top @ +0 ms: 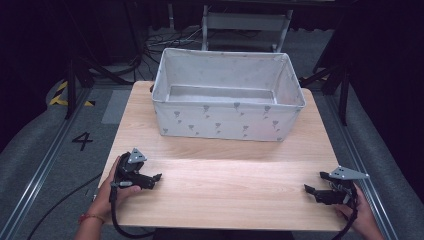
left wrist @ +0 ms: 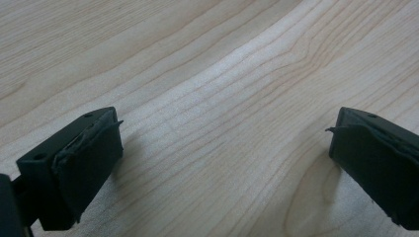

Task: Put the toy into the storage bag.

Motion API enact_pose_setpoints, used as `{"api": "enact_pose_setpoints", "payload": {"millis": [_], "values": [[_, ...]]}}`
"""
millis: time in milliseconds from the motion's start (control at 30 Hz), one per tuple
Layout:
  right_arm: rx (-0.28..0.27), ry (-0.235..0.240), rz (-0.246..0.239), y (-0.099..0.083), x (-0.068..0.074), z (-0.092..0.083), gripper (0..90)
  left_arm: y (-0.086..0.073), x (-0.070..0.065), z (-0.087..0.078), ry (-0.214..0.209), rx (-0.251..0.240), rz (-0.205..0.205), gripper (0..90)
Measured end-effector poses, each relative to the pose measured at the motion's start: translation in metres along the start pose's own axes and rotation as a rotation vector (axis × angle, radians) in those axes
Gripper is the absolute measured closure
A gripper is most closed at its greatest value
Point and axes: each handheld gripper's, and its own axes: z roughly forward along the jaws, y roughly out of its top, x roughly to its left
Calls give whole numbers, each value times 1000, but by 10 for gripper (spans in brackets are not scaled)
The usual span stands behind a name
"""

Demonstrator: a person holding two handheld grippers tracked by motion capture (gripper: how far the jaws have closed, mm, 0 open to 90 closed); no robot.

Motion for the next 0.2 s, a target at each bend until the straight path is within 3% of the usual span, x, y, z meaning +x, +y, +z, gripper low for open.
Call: {"api": "enact_pose_setpoints", "payload": {"millis": [200], "values": [[0, 0, -1, 0, 0, 0, 153, 0, 0, 0, 0, 0, 0, 2]]}}
